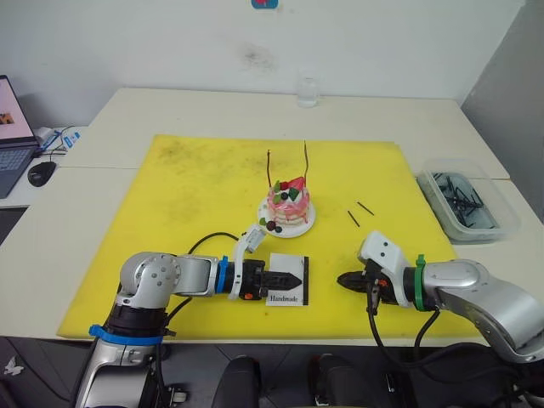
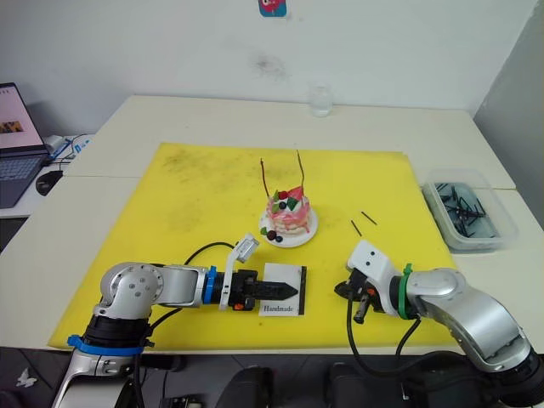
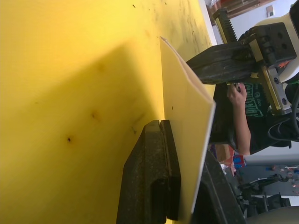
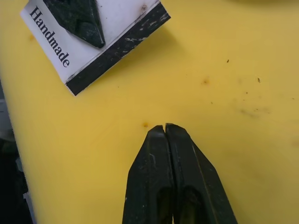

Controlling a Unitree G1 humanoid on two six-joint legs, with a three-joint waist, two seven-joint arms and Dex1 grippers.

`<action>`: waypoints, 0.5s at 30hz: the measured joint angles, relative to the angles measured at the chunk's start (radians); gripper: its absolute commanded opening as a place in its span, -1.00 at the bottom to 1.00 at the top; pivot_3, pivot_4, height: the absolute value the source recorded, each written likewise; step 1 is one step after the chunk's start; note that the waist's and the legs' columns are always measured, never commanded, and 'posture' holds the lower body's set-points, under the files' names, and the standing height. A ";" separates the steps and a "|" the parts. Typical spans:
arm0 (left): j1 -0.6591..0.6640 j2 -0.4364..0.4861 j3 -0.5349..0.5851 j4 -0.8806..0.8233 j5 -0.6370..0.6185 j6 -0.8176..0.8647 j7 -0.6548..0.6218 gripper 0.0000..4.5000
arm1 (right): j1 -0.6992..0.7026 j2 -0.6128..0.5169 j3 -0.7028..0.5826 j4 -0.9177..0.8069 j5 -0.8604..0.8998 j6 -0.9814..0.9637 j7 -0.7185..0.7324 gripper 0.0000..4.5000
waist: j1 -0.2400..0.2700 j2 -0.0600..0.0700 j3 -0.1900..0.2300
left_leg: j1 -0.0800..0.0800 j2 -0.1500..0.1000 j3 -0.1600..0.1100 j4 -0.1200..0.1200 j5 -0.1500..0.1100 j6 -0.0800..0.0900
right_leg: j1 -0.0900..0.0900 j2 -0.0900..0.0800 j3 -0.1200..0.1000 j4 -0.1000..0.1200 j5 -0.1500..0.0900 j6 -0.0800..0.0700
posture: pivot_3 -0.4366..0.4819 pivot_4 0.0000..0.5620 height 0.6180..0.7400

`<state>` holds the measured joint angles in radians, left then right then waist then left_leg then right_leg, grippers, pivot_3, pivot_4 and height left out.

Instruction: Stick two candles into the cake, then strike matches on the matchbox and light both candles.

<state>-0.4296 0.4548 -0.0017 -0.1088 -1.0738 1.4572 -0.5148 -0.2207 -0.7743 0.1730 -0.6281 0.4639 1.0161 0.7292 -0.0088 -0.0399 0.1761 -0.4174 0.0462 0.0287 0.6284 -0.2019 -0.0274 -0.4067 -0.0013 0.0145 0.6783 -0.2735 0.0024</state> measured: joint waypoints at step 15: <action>0.053 -0.017 0.164 -0.191 -0.190 0.023 0.061 -1.00 | -0.029 0.199 -0.162 0.208 -0.118 -0.354 -0.162 -0.76 | -0.003 0.000 0.000 | 0.000 0.000 0.001 0.000 0.000 0.000 | 0.000 0.000 0.001 0.000 0.000 0.000 | -0.05 -0.47 1.00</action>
<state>-0.3767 0.4379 0.1619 -0.2993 -1.2639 1.4803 -0.4537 -0.2497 -0.5757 0.0115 -0.4203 0.3459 0.6616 0.5675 -0.0119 -0.0404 0.1766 -0.4177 0.0461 0.0292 0.6284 -0.2018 -0.0274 -0.4067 -0.0012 0.0152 0.6784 -0.2735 0.0026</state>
